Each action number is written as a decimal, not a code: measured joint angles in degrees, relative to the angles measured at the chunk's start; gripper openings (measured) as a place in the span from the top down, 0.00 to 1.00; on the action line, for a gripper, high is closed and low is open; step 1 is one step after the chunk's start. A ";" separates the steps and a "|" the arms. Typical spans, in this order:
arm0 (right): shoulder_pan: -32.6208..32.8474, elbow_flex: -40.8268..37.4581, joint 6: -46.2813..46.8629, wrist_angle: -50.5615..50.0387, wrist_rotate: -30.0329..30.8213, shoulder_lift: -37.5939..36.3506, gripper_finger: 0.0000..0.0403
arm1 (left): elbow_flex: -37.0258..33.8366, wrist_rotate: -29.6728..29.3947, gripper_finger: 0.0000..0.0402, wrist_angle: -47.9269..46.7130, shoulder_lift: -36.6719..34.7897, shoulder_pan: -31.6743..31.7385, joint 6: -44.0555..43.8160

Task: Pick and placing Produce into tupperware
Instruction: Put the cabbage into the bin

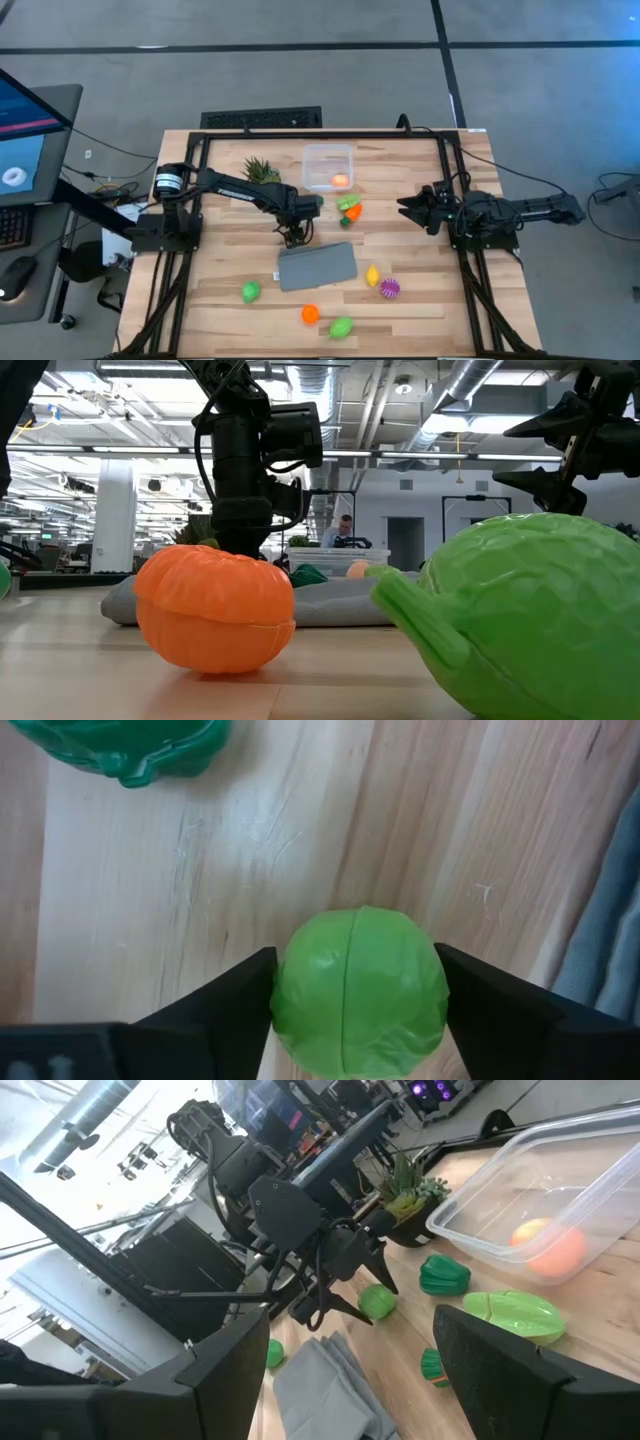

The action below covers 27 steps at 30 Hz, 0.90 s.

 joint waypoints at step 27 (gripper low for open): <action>1.62 0.00 1.11 -0.01 -0.01 0.00 0.24 | 2.24 2.45 0.40 -1.07 -0.13 0.00 -1.80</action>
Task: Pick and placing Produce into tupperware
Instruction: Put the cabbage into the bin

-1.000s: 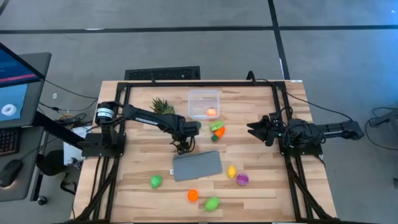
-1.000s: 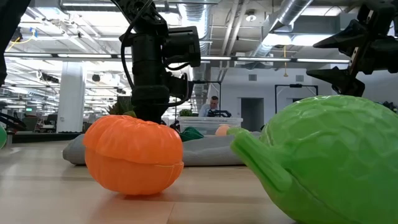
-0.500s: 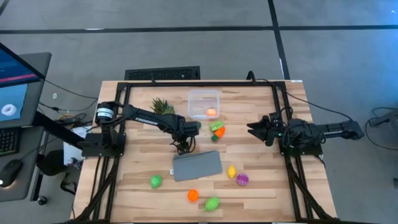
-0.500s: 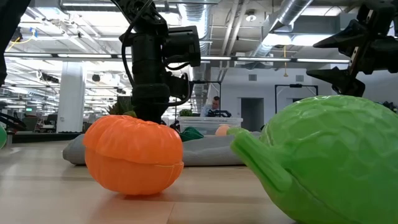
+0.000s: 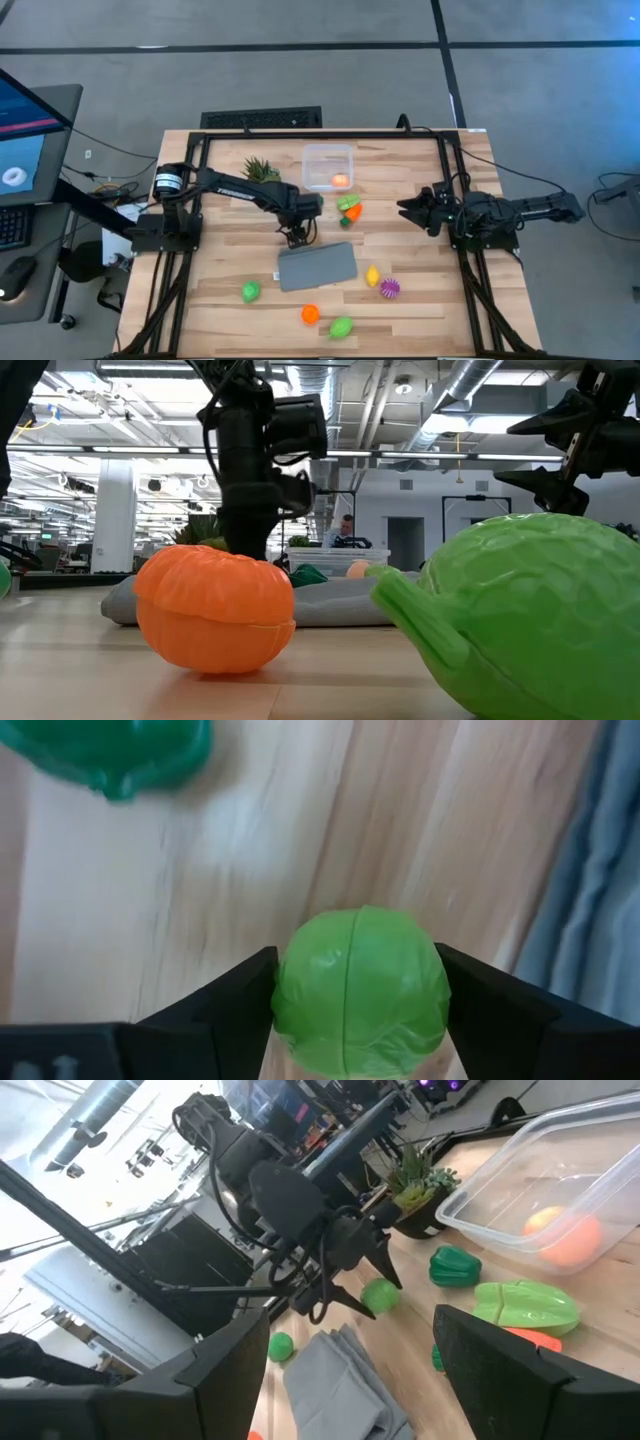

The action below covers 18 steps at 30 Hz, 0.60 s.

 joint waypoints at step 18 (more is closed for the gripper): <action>0.00 0.00 0.97 0.00 -0.16 0.00 0.24 | 13.27 -1.98 0.41 0.08 -0.02 0.00 4.27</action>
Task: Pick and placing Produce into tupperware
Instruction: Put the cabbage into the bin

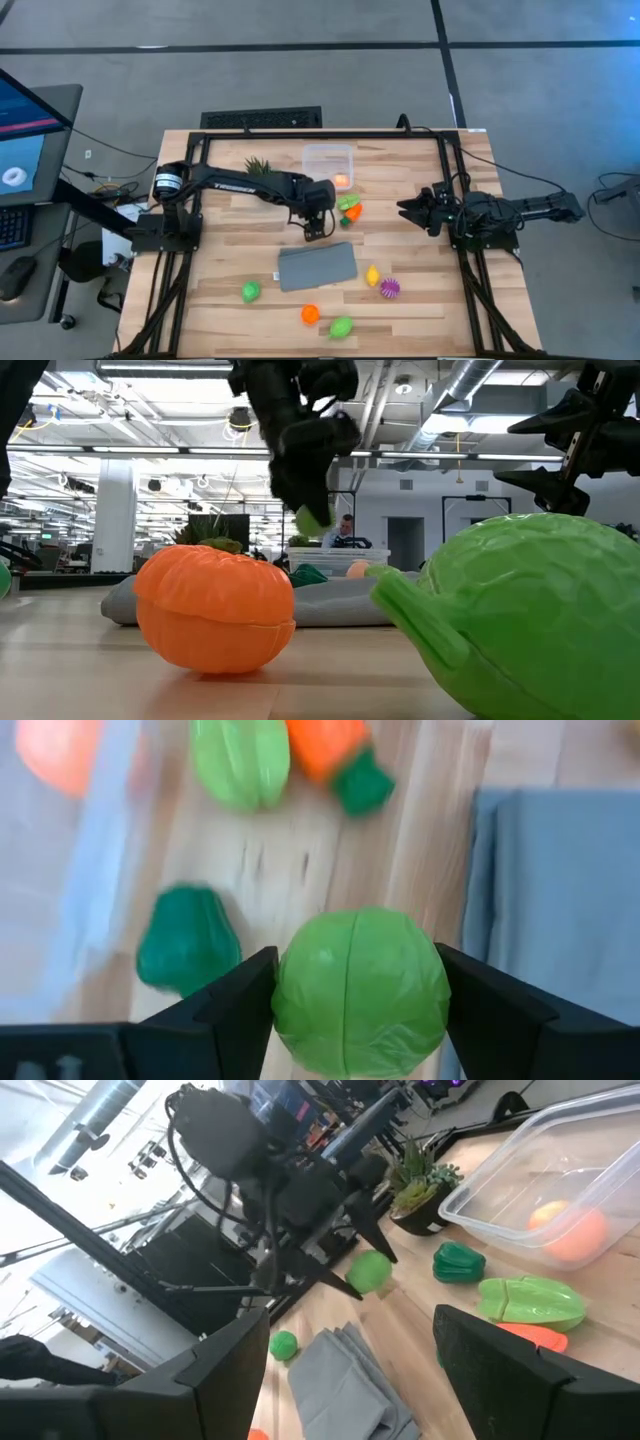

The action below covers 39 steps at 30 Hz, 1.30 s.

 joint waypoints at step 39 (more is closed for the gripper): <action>0.00 0.00 0.98 0.00 0.00 -0.02 0.24 | 4.88 -3.46 0.41 13.57 0.00 18.82 7.88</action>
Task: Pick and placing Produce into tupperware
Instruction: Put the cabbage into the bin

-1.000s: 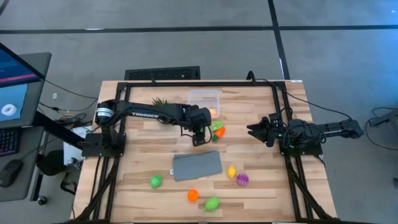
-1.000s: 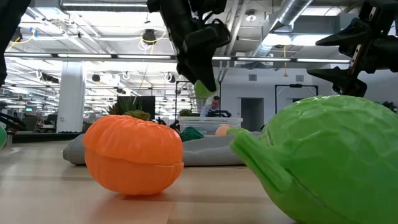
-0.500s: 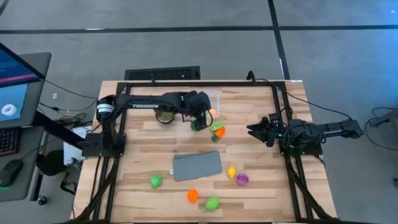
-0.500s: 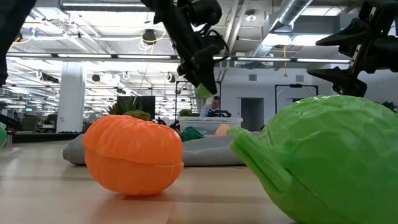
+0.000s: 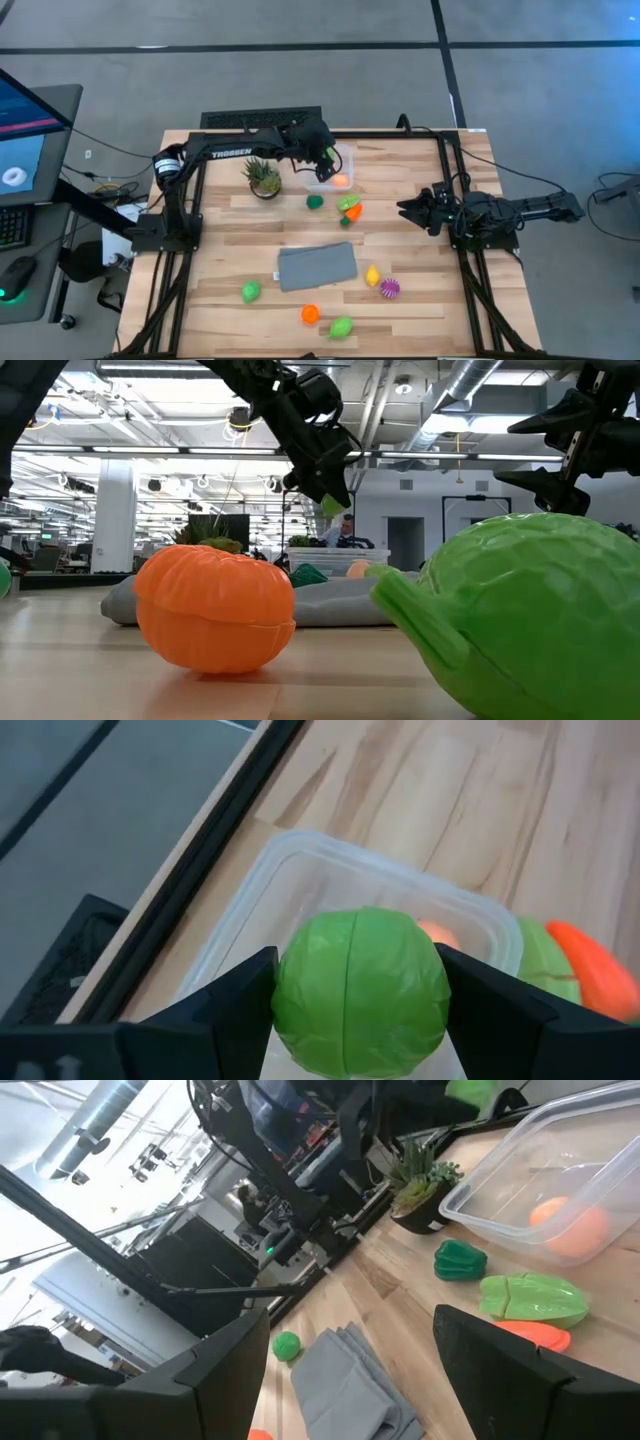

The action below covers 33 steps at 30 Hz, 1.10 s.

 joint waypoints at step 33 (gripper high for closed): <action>0.28 -0.03 0.00 -0.62 1.53 0.15 0.24 | 0.08 4.10 0.41 1.78 7.41 3.78 -8.15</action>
